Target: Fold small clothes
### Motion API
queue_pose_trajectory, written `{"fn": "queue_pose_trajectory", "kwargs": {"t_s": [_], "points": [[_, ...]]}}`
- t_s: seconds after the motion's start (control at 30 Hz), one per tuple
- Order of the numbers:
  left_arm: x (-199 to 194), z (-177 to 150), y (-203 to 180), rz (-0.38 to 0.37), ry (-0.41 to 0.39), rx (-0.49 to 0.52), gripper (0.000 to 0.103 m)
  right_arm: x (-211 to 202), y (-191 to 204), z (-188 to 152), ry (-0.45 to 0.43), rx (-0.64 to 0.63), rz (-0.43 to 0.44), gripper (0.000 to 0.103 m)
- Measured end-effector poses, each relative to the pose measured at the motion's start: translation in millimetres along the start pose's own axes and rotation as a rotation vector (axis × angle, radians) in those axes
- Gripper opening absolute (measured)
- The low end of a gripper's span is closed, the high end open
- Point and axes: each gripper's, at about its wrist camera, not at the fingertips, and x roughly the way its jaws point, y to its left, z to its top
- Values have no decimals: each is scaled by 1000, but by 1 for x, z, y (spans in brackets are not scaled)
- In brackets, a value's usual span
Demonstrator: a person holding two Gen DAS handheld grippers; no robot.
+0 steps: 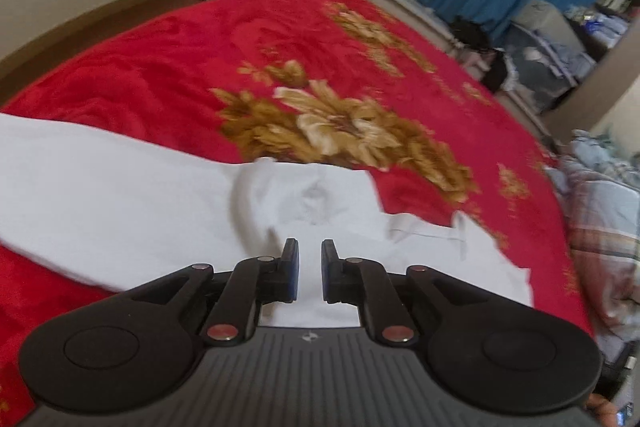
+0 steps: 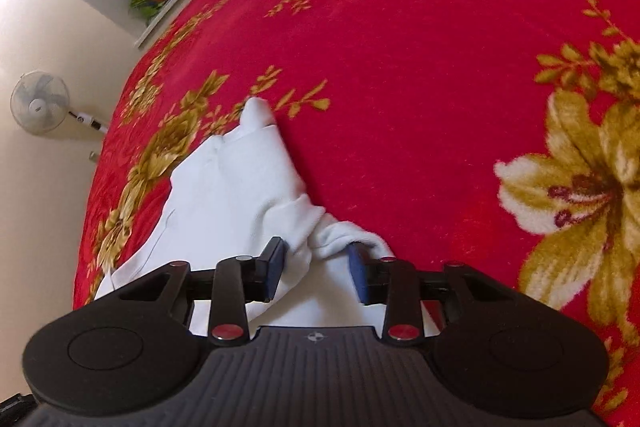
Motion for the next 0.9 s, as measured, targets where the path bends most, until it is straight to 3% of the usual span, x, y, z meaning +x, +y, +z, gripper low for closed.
{"fn": "queue_pose_trajectory", "kwargs": {"t_s": [0.03,0.13,0.23,0.3,0.4,0.43,0.47,0.53,0.6,0.67,0.73,0.9], "points": [[2,0,0,-19,5,2,11,0,0,0,-8,-2,-3,10],[18,-6,-1,-53,69,-1,11,-3,-4,0,-39,39,-38,0],[51,-20,1,-31,188,10,11,-9,-11,2,-94,66,-179,0],[64,-27,4,31,236,39,10,-14,-14,3,-109,110,-194,0],[55,-24,6,-5,202,23,11,-29,14,0,-200,-30,-122,4],[49,-22,6,-20,175,27,14,-33,26,-1,-227,-94,-61,7],[46,-21,7,-22,155,32,16,-33,38,-3,-224,-158,21,24],[50,-23,10,6,163,31,22,-25,49,-5,-169,-218,101,50],[62,-29,13,43,219,45,21,-5,49,-8,-79,-236,63,51],[60,-27,11,38,203,44,21,17,40,-11,15,-234,-47,34],[50,-22,10,34,169,52,25,15,43,-10,-3,-226,-54,37],[30,-19,-1,108,74,162,32,-3,73,-10,-95,-356,-40,47]]}}
